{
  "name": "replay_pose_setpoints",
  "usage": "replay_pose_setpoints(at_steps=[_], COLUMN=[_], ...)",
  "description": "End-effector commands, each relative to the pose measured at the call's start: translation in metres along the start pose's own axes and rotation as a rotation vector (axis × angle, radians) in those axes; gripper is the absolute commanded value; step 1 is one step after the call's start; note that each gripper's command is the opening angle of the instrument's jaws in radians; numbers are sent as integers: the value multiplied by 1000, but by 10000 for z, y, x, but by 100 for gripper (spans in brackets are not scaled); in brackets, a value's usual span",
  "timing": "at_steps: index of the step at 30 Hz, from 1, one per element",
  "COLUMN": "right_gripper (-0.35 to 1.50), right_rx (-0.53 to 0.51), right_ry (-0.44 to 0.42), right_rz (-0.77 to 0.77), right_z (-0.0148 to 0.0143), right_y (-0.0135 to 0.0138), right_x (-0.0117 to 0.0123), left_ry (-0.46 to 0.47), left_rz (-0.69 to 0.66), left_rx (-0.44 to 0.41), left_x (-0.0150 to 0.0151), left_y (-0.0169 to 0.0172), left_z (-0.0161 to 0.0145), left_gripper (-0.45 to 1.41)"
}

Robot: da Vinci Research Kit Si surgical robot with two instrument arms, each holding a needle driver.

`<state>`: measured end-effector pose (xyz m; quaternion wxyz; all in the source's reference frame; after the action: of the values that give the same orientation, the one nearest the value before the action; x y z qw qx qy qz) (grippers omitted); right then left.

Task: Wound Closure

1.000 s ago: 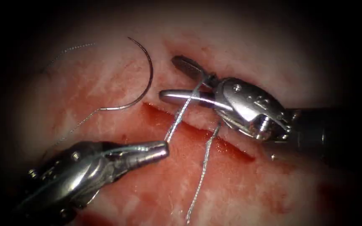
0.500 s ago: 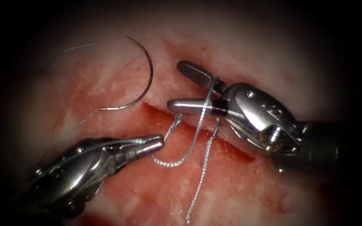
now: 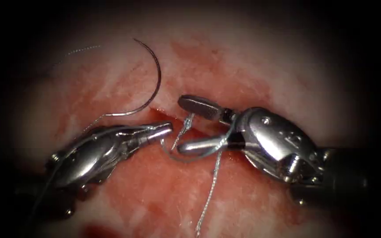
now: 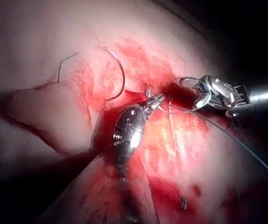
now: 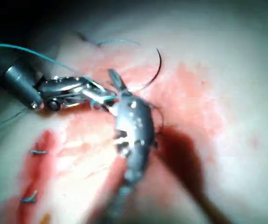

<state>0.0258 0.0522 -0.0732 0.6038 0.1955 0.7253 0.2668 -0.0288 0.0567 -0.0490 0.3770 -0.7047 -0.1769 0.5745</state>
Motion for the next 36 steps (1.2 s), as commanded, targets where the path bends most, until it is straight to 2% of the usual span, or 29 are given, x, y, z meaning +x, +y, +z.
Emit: replay_pose_setpoints(at_steps=[1,4,6,10,15,16,21,25,33,36], right_gripper=[66,66,64,62,62,61,61,57,57,57], right_rx=[49,126,242,356,454,481,568,648,732,747], right_ry=[-28,-77,-177,-272,-305,-336,-429,-542,-645,-709], right_rz=[-9,-39,-100,-155,-194,-208,-267,-321,-375,-401], right_z=[5,5,5,3,3,4,4,4,8,15], right_y=[1,1,3,3,-4,-7,-12,-19,-33,-38], right_x=[-11,-11,-10,-10,-17,-20,-32,-49,-73,-85], left_ry=[-2,-18,-24,-30,-42,-45,-48,-53,-73,-100], left_rz=[-4,0,-8,-8,-23,-29,-30,-37,-47,-58], left_rx=[-5,-9,-13,-13,-15,-15,-15,-21,-27,-17], left_x=[-12,-16,-19,-22,-32,-37,-38,-38,-38,-31], left_y=[3,2,-2,-12,-26,-28,-24,-20,-11,-1], left_z=[4,12,17,20,18,17,17,17,18,19], left_gripper=[-35,-35,-35,-35,-35,-35,-35,-35,-35,-35])
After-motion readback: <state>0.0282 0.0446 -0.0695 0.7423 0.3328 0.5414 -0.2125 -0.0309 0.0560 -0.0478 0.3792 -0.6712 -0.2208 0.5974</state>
